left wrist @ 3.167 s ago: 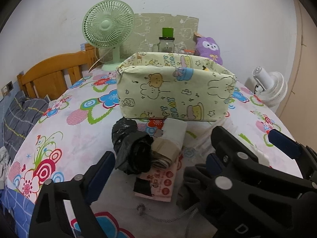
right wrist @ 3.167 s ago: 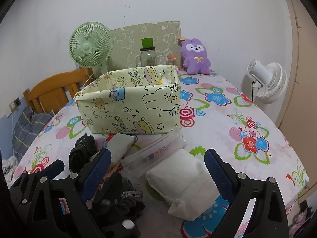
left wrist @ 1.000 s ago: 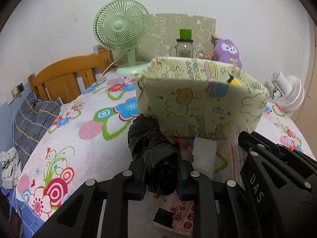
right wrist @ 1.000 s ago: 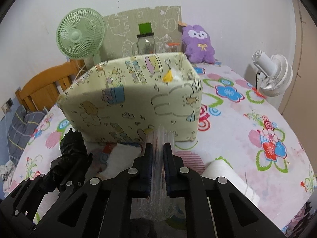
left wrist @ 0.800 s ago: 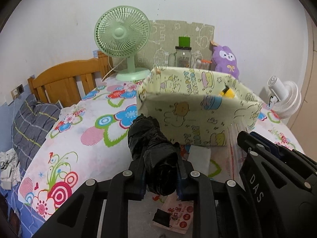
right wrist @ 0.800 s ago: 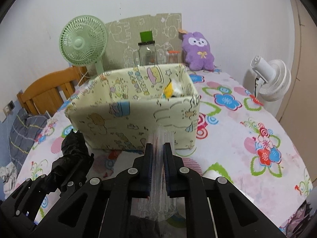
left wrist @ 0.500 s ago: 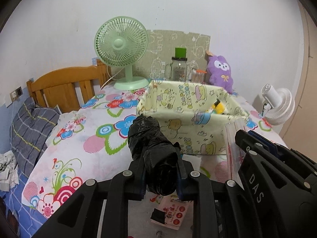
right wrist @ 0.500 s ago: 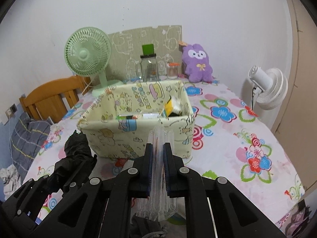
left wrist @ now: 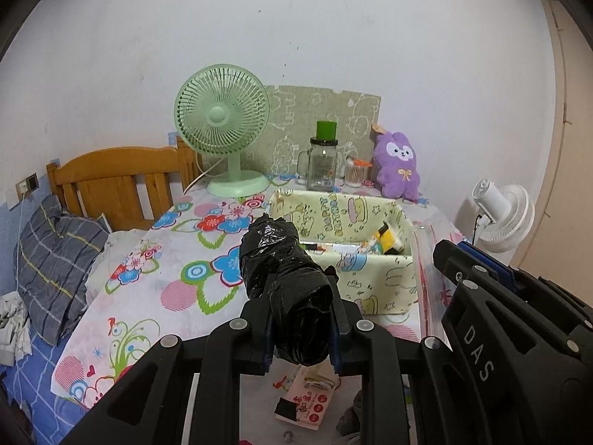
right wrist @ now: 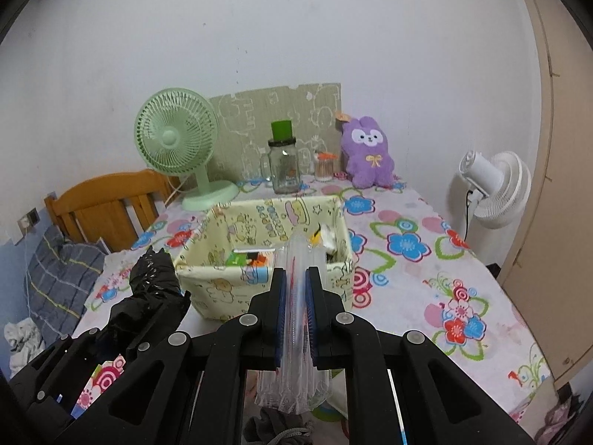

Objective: Organize soft objects
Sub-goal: 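Lift the clear plastic bag with the right tool toward the fabric box, then carry the clear bag over the box with the right tool while the left tool carries the black item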

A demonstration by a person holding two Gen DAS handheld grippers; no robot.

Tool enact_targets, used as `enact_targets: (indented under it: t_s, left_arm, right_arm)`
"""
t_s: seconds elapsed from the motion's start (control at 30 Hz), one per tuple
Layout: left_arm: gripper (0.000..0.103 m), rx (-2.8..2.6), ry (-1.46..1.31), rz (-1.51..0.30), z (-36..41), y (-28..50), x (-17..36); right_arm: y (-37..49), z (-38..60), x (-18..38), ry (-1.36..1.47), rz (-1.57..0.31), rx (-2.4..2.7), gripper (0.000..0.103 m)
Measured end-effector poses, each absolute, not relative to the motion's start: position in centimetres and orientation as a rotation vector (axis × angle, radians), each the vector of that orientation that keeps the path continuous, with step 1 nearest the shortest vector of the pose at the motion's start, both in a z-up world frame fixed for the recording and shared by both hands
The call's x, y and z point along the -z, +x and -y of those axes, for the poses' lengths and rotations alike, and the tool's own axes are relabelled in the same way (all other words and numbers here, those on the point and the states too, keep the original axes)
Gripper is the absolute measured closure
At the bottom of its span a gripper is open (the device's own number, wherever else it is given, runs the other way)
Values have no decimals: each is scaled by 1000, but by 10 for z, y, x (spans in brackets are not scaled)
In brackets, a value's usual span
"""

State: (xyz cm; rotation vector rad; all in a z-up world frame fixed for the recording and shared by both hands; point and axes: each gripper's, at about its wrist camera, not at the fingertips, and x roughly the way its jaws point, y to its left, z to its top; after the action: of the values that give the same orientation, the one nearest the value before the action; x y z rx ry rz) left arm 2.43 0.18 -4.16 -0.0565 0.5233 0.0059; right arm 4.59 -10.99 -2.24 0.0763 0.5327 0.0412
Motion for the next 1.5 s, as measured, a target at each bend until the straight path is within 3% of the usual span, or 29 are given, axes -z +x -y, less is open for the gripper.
enact_targets:
  t_s: [1.5]
  left_arm:
    - [82,10,-46,-513,4,101,26]
  right_arm:
    - [126,114,4,96,-524,-91,90]
